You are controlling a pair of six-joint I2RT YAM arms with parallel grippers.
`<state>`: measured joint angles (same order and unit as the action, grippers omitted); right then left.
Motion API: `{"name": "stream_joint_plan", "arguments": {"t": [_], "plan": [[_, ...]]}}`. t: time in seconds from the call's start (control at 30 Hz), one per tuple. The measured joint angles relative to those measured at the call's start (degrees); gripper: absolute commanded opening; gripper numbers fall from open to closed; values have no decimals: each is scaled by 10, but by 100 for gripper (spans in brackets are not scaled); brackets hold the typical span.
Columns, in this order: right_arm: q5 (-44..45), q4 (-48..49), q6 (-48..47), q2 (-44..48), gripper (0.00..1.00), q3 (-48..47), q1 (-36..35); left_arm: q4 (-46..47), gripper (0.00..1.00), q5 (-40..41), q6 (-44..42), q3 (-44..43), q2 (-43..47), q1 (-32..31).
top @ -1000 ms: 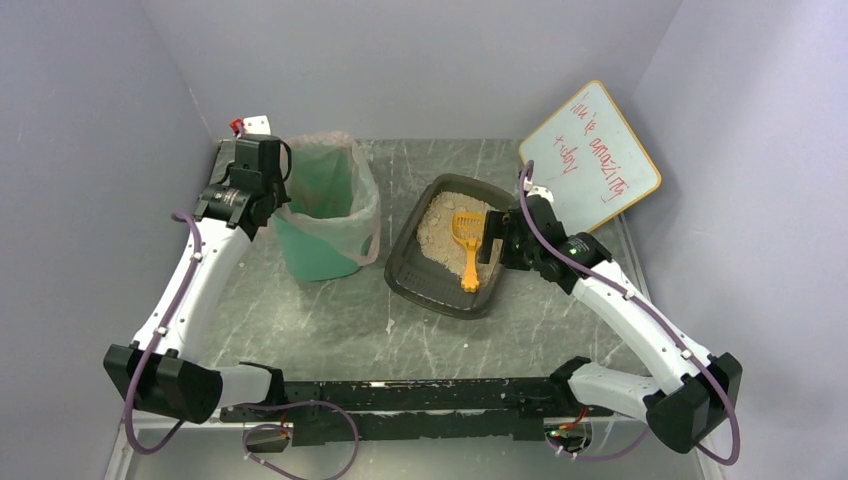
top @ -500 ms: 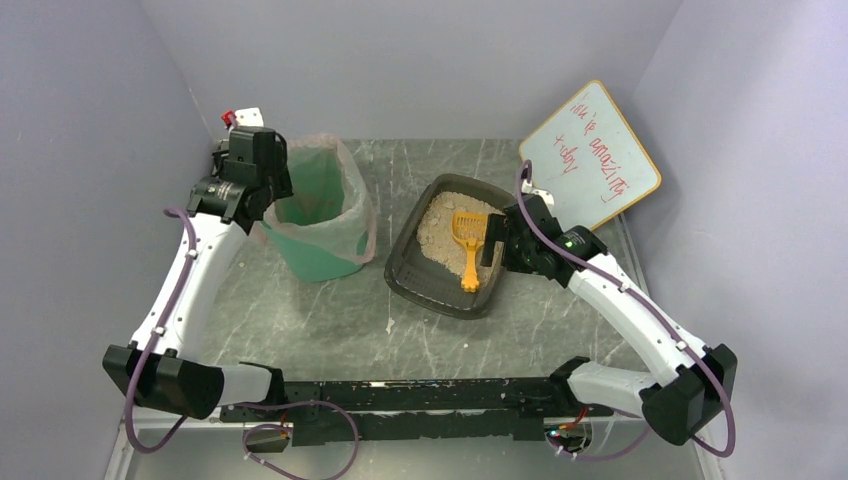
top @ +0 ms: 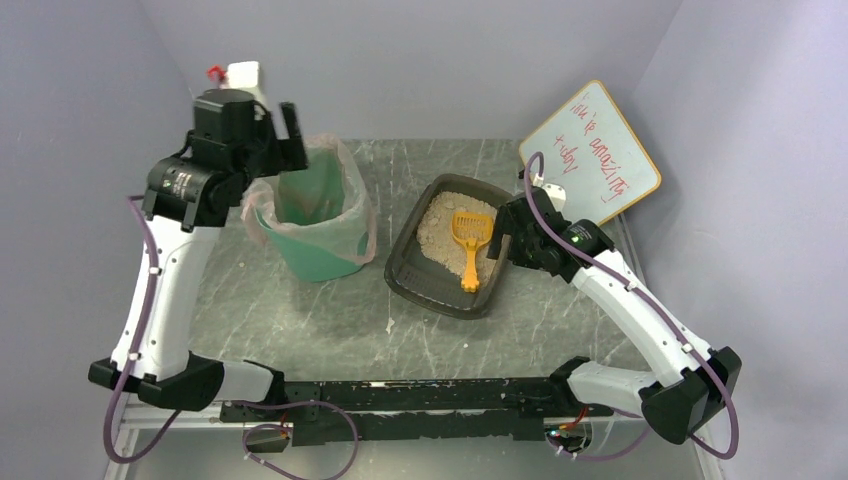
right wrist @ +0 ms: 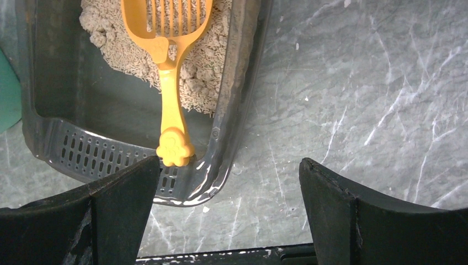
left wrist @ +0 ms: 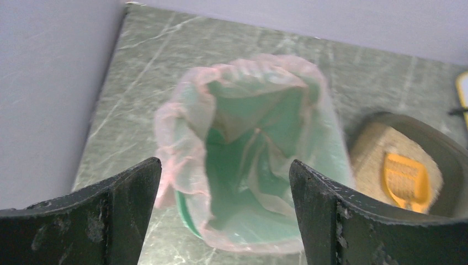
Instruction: Clean the litter box
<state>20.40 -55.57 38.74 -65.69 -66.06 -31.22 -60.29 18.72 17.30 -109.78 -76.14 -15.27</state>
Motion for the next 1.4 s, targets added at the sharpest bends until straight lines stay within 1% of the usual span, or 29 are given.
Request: {"name": "stream_joint_plan", "arguments": {"t": [0.1,0.2,0.33,0.5,0.6,0.8,0.87,0.93,1.17,1.27,1.4], "plan": [[1,-3,8,0,100,0,0,-14,93,-12,2,-34,-25,-80],[2,-8,14,0,100,0,0,-18,93,-26,4,-46,-58,-154],[2,-14,14,0,100,0,0,-20,93,-31,5,-48,-108,-225],[6,-14,28,10,100,25,0,-25,92,-22,5,-82,-176,-317],[6,-16,40,21,100,46,0,-19,92,-21,5,-85,-205,-352],[5,-9,65,27,96,75,0,5,89,0,3,-78,-260,-355],[2,-4,73,27,95,90,0,17,84,14,2,-77,-279,-352],[-2,7,81,27,94,106,0,28,82,19,1,-75,-299,-345],[-14,43,98,17,93,130,0,68,79,0,0,-66,-356,-303],[-14,61,102,14,91,130,0,81,75,-5,-1,-64,-383,-288],[-14,78,108,3,88,130,0,104,73,-9,-1,-33,-403,-280]]}}
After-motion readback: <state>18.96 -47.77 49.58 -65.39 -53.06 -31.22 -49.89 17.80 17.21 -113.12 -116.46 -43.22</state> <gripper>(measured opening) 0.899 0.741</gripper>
